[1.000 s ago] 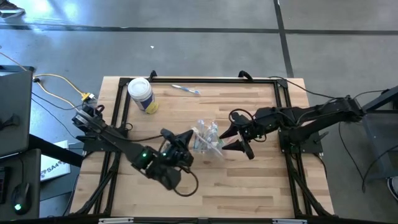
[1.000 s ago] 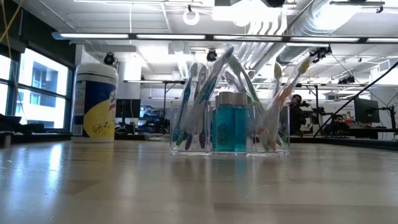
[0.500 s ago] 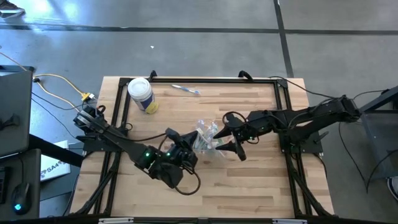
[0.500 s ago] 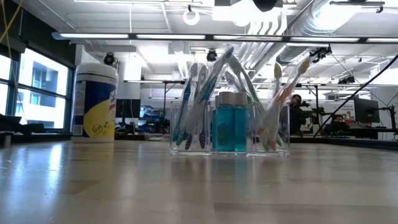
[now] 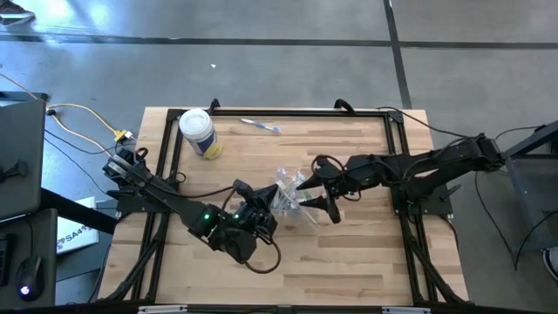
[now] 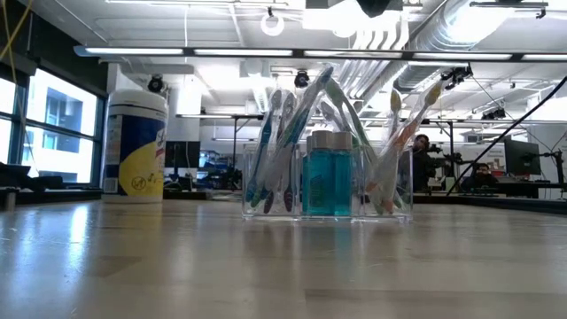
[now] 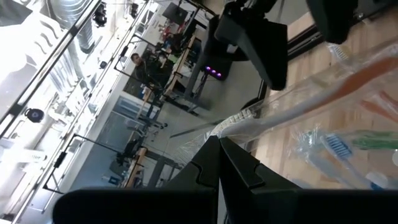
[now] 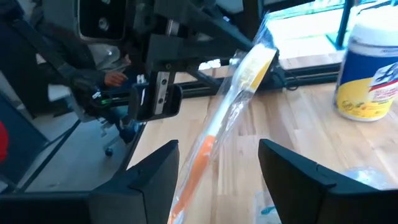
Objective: Pick & Place toothbrushing station
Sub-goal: Put the orange toothbrush into the transparent organizer
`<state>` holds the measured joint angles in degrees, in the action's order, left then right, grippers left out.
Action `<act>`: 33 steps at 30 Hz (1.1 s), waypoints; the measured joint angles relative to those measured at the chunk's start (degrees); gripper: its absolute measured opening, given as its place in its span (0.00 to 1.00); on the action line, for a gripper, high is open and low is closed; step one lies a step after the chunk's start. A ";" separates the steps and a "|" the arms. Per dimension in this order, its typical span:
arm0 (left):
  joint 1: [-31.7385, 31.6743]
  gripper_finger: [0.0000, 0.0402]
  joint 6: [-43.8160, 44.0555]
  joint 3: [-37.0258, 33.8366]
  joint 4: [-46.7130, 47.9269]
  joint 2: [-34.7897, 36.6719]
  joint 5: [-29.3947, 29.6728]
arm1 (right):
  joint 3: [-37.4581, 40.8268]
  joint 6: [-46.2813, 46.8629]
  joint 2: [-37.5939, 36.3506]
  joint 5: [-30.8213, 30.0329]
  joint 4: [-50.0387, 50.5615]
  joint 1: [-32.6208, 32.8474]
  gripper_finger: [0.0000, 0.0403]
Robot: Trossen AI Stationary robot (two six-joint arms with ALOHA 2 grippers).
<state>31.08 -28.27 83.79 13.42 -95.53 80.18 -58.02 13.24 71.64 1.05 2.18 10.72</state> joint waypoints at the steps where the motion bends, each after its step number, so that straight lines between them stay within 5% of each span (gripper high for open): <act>1: -0.02 0.00 0.00 0.00 0.00 0.00 0.00 | 0.00 -0.02 0.00 -0.74 -0.17 0.00 0.53; 22: -2.97 0.00 1.53 0.01 0.07 0.00 -3.37 | 0.00 -1.07 4.68 -2.42 -2.84 -1.30 0.51; 26: -2.99 0.00 1.53 0.02 0.11 0.00 -3.37 | 0.00 -1.07 4.68 0.33 -2.87 -1.97 0.40; 33: -2.97 0.00 1.55 0.08 0.13 0.00 -4.83 | 0.01 -1.71 4.69 1.80 -1.60 -2.72 0.05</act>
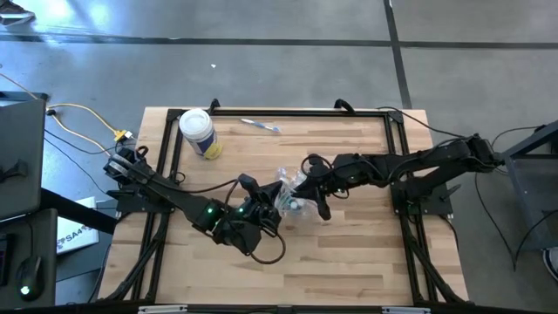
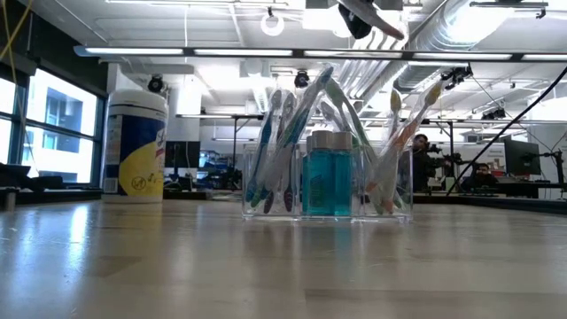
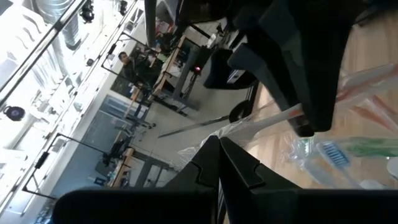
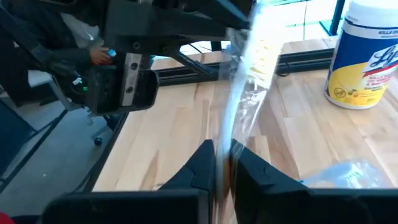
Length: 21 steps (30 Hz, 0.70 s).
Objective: Pick & Place toothbrushing station
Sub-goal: Put the orange toothbrush into the transparent organizer
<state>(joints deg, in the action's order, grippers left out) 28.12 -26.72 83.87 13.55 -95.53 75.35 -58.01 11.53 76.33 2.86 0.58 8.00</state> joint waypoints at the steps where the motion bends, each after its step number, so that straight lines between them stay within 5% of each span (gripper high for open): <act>1: 0.02 0.00 0.00 0.01 0.06 0.02 0.04 | 0.01 -0.35 0.04 0.18 -0.07 -0.04 0.05; 11: 0.00 0.08 0.00 0.01 0.08 0.02 -1.31 | 0.01 -2.39 0.03 -1.19 0.83 0.07 0.05; 21: 0.00 0.49 0.00 0.01 0.09 0.02 -3.06 | 0.01 -2.67 -1.42 -1.79 3.38 0.10 0.05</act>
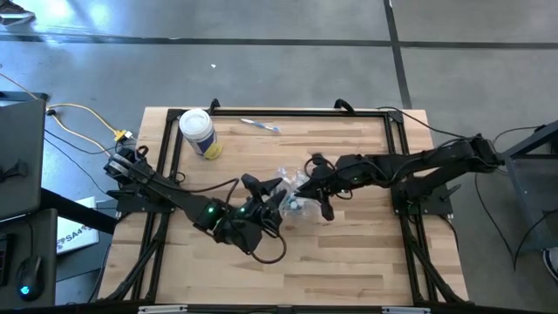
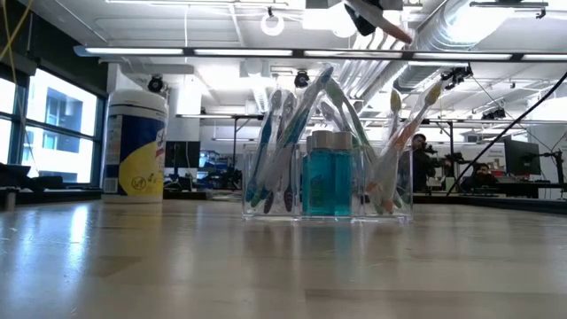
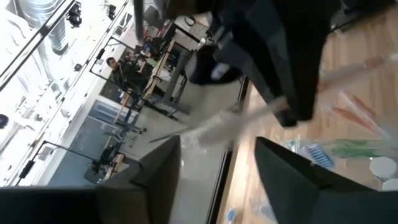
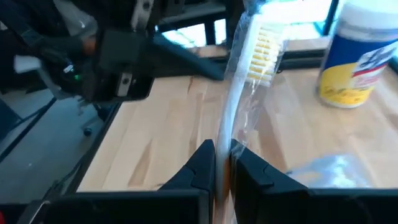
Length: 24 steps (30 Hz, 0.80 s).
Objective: Pick & Place toothbrushing station
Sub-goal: Put the orange toothbrush into the transparent organizer
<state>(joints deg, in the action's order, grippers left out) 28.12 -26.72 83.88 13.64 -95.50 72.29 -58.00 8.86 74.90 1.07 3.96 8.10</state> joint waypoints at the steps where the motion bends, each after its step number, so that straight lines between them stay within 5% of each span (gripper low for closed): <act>1: -0.01 0.52 0.03 0.00 0.00 0.00 0.01 | 0.00 -0.16 -0.68 -0.96 0.41 0.04 0.05; 6: 0.00 0.62 4.57 0.00 0.26 0.00 0.17 | -0.02 -0.26 -6.43 -5.02 5.17 0.04 0.05; 14: 0.00 0.62 5.32 -0.11 1.11 1.26 3.18 | -0.07 0.25 -18.33 -16.01 13.87 2.78 0.05; 24: -3.91 0.62 26.87 -0.02 14.45 12.86 -10.95 | -0.05 7.80 -24.44 -27.18 23.17 9.53 0.05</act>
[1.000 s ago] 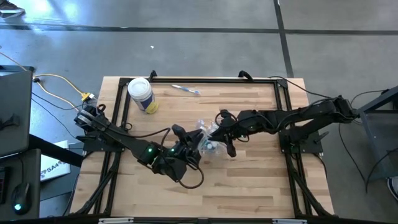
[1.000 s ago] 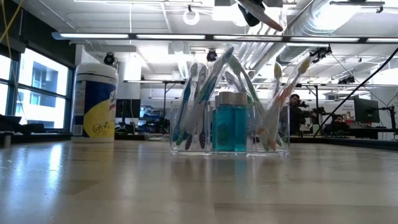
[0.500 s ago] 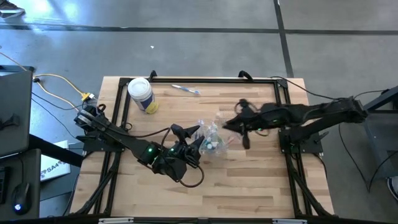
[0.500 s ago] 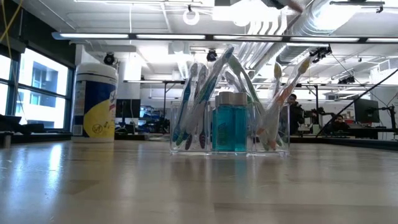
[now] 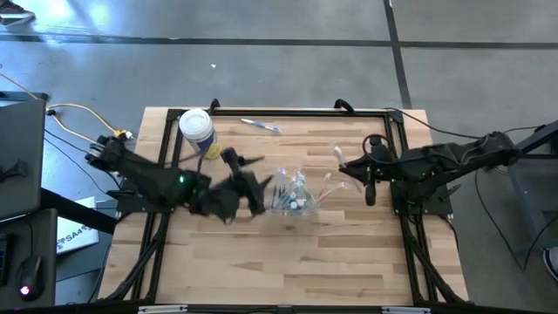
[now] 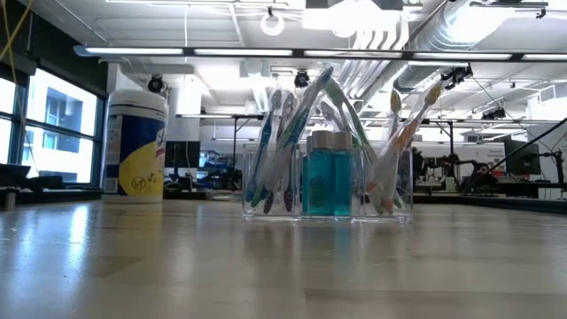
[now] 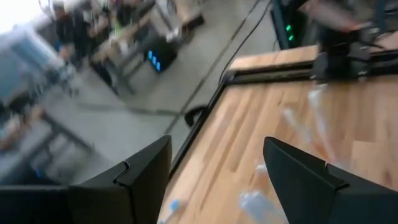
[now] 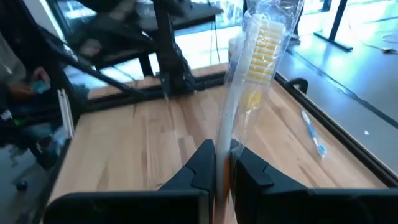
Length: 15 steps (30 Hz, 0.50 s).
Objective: Pick & Place toothbrushing station
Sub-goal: Put the orange toothbrush into the transparent organizer
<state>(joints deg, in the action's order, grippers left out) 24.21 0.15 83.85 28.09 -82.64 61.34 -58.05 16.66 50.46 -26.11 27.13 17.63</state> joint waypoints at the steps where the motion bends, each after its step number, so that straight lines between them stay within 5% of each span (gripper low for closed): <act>1: -1.25 0.62 2.55 0.02 2.08 0.63 -1.15 | -0.02 0.49 -0.15 -1.09 -0.52 1.00 0.05; 8: -8.03 0.62 15.36 -0.02 18.04 2.79 -15.70 | -0.02 1.54 -1.95 -15.55 -0.15 9.47 0.05; 15: -11.19 0.62 14.89 -0.07 23.47 2.79 -20.44 | -0.02 6.63 -1.82 -33.10 -0.37 17.13 0.05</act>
<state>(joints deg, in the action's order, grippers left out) 13.02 15.03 83.79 51.55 -79.85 40.91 -58.06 23.28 48.64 -59.21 26.76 34.76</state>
